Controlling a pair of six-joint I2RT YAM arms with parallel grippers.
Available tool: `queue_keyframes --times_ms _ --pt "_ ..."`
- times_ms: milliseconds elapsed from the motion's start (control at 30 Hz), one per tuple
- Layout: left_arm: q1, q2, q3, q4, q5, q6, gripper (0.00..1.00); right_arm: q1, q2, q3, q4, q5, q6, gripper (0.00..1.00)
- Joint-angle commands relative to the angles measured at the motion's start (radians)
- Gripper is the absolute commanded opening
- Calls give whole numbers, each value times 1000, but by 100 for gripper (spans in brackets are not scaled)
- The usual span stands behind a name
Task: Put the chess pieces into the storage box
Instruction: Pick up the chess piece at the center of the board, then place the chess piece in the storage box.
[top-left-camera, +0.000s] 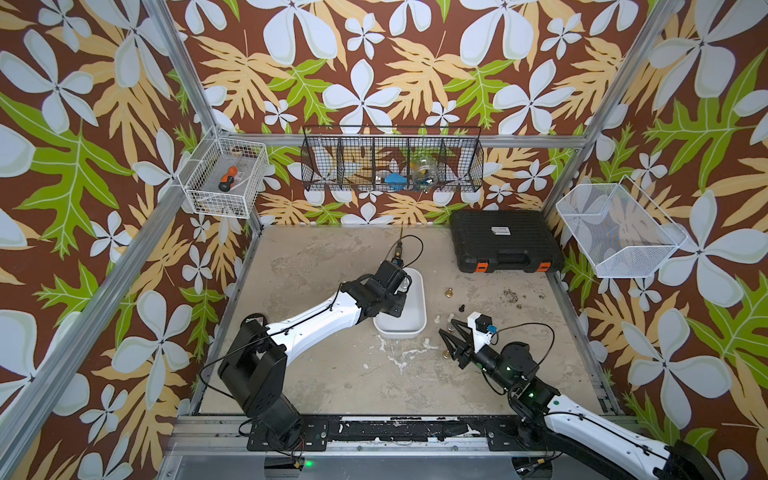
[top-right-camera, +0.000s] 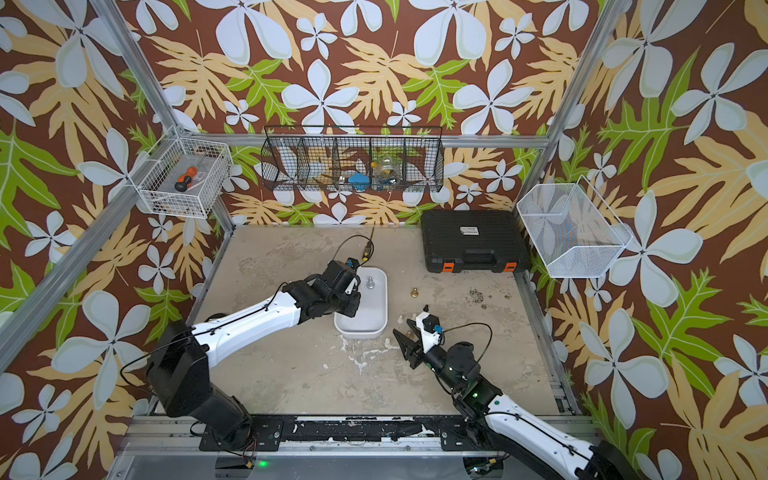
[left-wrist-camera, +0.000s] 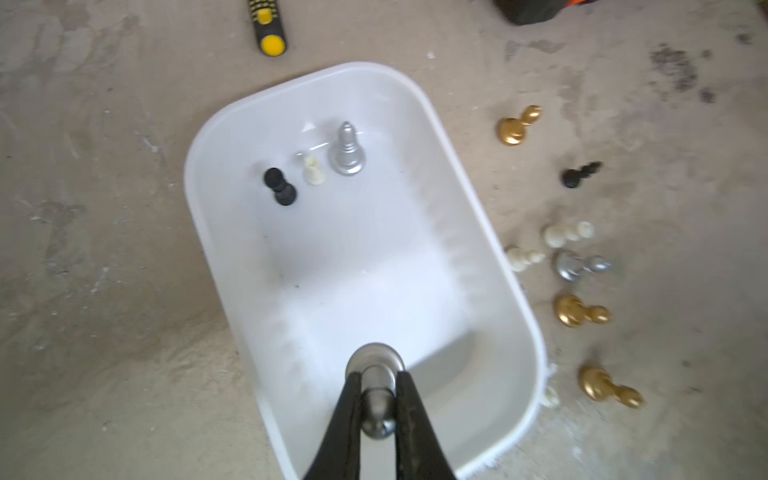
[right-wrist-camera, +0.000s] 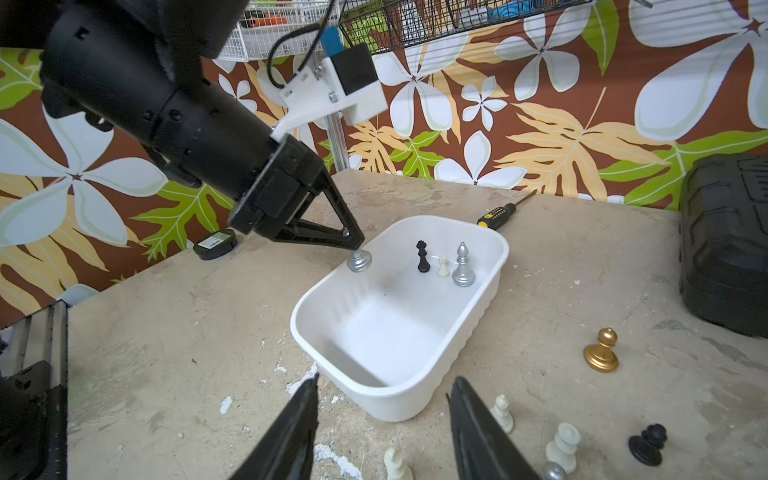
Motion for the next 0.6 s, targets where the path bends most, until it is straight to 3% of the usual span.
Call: queue_keyframes --times_ms 0,267,567 --pt "30 57 22 14 -53 34 4 5 59 -17 163 -9 -9 52" --pt "110 172 37 132 -65 51 4 27 51 -14 145 40 -29 52" --pt "112 241 73 195 -7 52 4 27 80 -5 157 31 -26 52"
